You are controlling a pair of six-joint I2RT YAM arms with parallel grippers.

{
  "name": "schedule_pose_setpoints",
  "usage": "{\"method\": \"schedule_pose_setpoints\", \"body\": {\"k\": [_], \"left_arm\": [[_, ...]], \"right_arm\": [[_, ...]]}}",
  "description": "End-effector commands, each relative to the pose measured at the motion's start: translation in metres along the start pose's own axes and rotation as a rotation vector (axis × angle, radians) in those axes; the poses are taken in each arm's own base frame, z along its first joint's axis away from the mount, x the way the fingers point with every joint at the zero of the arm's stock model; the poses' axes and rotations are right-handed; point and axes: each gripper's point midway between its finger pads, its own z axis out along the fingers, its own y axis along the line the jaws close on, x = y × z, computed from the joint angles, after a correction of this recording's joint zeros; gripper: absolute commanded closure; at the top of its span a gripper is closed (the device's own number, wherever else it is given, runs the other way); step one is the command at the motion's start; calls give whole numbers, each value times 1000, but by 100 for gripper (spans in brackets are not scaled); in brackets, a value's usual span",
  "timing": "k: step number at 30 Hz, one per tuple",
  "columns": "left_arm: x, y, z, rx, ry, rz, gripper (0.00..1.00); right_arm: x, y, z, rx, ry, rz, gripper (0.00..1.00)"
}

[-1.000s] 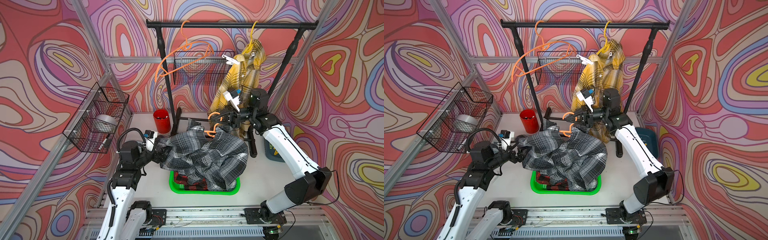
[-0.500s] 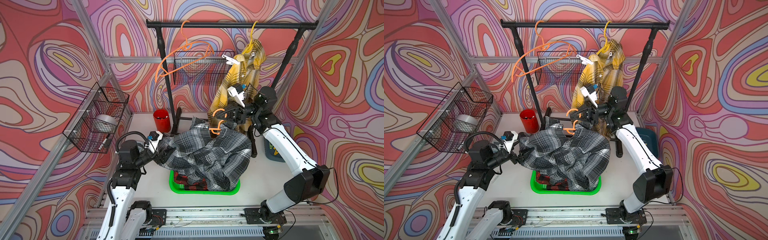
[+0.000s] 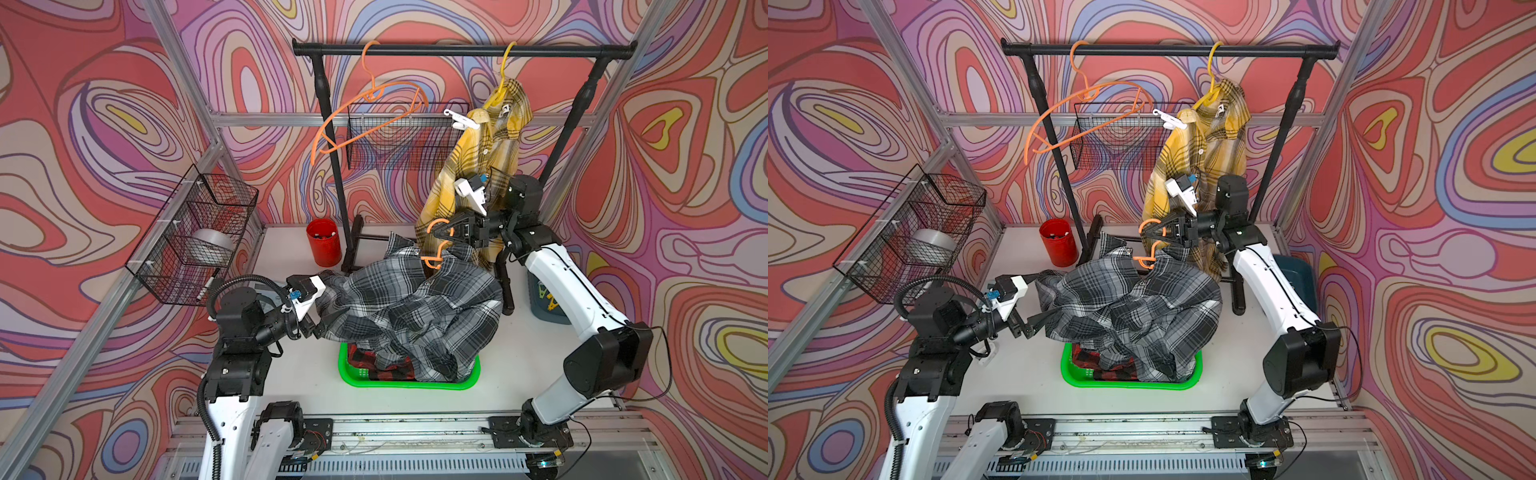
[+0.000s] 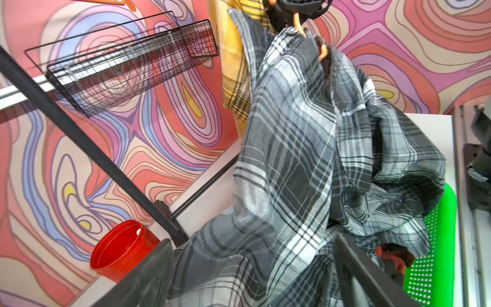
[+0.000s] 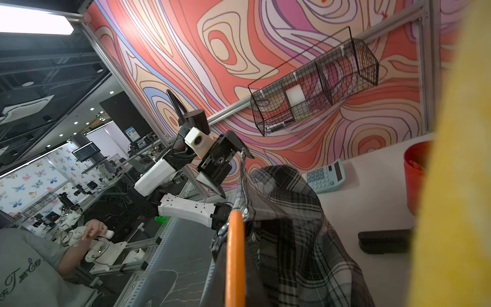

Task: Remove the clothespins securing long-sleeve shirts to the hanger
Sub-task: Remove the long-sleeve shirt from the hanger.

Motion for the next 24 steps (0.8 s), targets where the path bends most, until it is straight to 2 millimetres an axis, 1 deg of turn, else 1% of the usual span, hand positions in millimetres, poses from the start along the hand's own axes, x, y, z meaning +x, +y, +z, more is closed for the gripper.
{"method": "schedule_pose_setpoints", "body": {"k": [1, 6, 9, 14, 17, 18, 22, 24], "left_arm": [[-2, -12, 5, 140, -7, 2, 12], [13, -10, 20, 238, 4, -53, 15], [25, -1, 28, 211, 30, -38, 18], [26, 14, 35, 179, 31, -1, 24], [32, 16, 38, 189, 51, -2, 32], [34, 17, 39, 186, 53, -4, 35], [35, 20, 42, 170, 41, -3, 55], [36, 23, 43, 158, 36, -7, 63]], "right_arm": [[11, -1, -2, 67, 30, 6, 100], [7, 11, -1, 72, 28, -36, 100], [5, 20, -1, 50, 25, -47, 100], [0, 27, -1, 49, 22, -66, 100], [-1, 31, 0, 44, 23, -76, 100], [-1, 32, 0, 45, 23, -77, 100], [-2, 35, 2, 43, 23, -83, 100], [-4, 37, 2, 44, 20, -93, 100]]}}
